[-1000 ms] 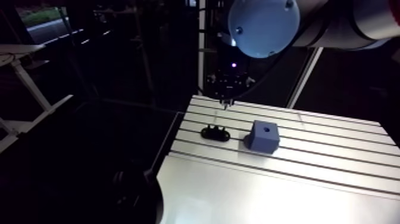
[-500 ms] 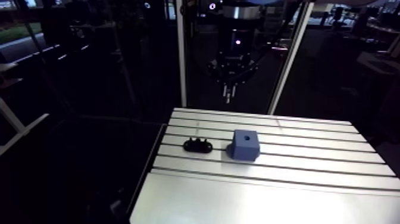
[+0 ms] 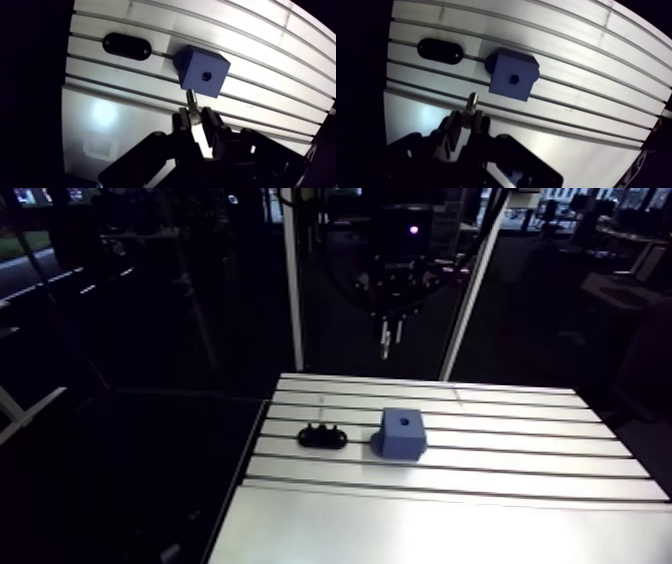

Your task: Pick up the M10 bolt and insert it into the hex recess until seated.

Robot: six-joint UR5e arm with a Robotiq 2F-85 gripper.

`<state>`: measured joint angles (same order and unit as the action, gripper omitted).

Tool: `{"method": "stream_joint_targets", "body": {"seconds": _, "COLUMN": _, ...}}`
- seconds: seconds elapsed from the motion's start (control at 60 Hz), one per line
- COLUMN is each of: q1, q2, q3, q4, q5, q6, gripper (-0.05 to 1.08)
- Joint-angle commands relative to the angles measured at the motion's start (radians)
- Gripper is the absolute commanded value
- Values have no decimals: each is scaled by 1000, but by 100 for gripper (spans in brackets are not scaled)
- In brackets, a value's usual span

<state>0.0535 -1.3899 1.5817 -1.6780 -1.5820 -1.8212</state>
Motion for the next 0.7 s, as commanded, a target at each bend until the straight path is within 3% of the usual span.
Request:
{"method": "stream_joint_targets", "body": {"seconds": 0.017, "q1": 1, "q2": -1, "q3": -3, "q4": 70, "q5": -26, "q6": -145, "gripper": 104}}
{"method": "stream_joint_targets", "body": {"seconds": 0.033, "q1": 1, "q2": -1, "q3": -3, "q4": 70, "q5": -26, "q6": -145, "gripper": 104}}
{"method": "stream_joint_targets", "body": {"seconds": 0.083, "q1": 5, "q2": 1, "q3": 5, "q4": 71, "q5": -49, "q6": -168, "gripper": 104}}
{"method": "stream_joint_targets", "body": {"seconds": 0.183, "q1": -1, "q2": 7, "q3": 7, "q4": 62, "q5": -67, "q6": -197, "gripper": 104}}
{"method": "stream_joint_targets", "body": {"seconds": 0.7, "q1": -22, "q2": 13, "q3": 37, "q4": -22, "q5": -66, "q6": -229, "gripper": 106}}
